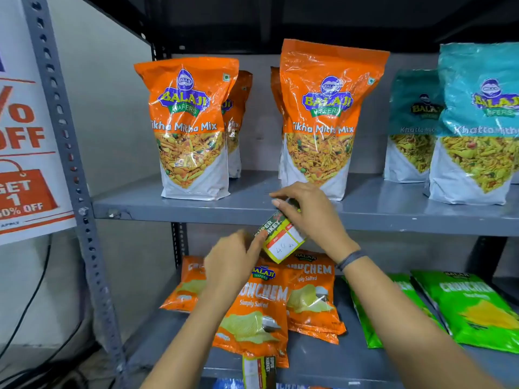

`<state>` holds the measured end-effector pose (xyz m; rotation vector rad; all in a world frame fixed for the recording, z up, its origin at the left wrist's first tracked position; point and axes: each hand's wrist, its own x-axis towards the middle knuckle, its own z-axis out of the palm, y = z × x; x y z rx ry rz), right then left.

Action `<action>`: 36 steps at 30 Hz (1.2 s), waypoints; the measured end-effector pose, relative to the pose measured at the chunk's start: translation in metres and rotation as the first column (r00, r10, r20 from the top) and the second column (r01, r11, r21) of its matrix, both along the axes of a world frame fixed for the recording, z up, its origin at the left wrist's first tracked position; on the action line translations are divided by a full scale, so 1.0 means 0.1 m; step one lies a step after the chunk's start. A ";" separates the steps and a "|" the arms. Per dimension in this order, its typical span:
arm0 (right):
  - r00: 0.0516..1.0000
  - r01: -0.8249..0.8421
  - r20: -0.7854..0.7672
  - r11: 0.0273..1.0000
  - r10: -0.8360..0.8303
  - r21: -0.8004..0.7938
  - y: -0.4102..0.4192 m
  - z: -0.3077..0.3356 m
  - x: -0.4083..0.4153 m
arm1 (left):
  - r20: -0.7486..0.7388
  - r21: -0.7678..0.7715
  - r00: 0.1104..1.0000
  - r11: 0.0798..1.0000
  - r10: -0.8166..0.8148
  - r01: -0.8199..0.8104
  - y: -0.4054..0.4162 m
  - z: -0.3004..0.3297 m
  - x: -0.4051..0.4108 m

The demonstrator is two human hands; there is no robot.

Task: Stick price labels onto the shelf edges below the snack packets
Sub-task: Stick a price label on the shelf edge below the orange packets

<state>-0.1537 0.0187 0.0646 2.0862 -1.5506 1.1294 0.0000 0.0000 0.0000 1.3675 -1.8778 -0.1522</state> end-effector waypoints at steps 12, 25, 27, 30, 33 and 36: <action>0.985 0.028 0.170 1.000 -0.027 -0.002 -0.08 0.01 0.02 | -0.247 0.007 0.929 0.958 -0.275 0.286 -0.12 0.02 -0.03; 0.997 -0.076 -0.027 0.997 0.076 -0.007 0.20 -0.24 -0.02 | 0.180 -0.336 0.980 0.930 -0.088 0.145 -0.11 0.23 0.35; 0.996 -0.036 -0.082 0.999 0.034 -0.023 0.19 -0.27 0.02 | 0.211 -0.364 0.975 0.921 -0.064 0.140 -0.15 0.24 0.36; 0.994 0.018 -0.109 0.999 -0.021 -0.030 0.17 -0.26 0.06 | 0.279 -0.401 0.960 0.905 -0.027 0.143 -0.19 0.25 0.33; 0.997 -0.057 0.058 0.998 0.058 -0.014 0.20 -0.23 0.05 | 0.234 -0.424 0.972 0.895 -0.037 0.136 -0.19 0.28 0.35; 0.979 -0.088 0.184 0.996 0.092 -0.029 0.20 -0.18 0.07 | 0.217 -0.448 0.976 0.887 -0.016 0.114 -0.20 0.34 0.33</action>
